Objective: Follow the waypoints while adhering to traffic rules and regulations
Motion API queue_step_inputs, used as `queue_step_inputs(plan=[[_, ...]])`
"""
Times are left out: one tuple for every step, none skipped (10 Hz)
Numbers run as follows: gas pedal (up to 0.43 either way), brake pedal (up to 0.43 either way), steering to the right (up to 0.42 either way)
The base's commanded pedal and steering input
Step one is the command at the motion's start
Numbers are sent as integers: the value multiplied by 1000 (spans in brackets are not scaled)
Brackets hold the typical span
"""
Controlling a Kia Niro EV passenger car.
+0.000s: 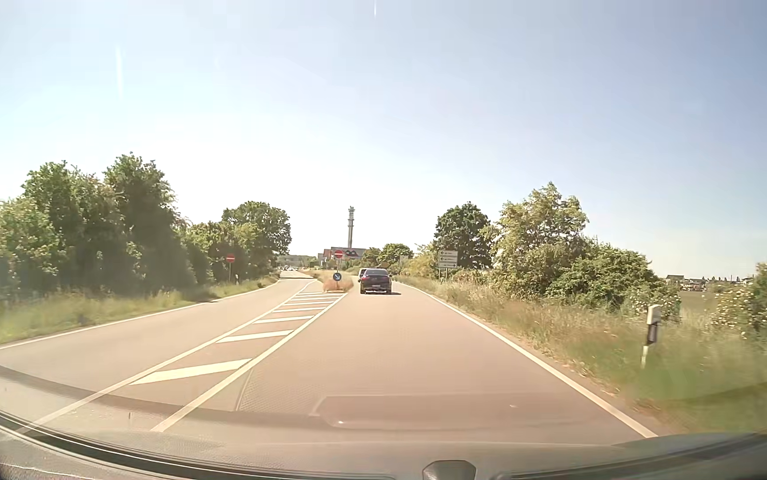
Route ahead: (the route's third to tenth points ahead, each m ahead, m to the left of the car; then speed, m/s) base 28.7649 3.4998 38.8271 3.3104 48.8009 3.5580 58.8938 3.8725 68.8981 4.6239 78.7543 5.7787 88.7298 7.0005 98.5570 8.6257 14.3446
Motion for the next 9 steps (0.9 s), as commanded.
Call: queue_step_inputs(plan=[[79, 30, 1], [79, 30, 1], [79, 30, 1], [79, 30, 1], [79, 30, 1], [79, 30, 1], [79, 30, 0], [79, 30, 0], [79, 30, 0]])
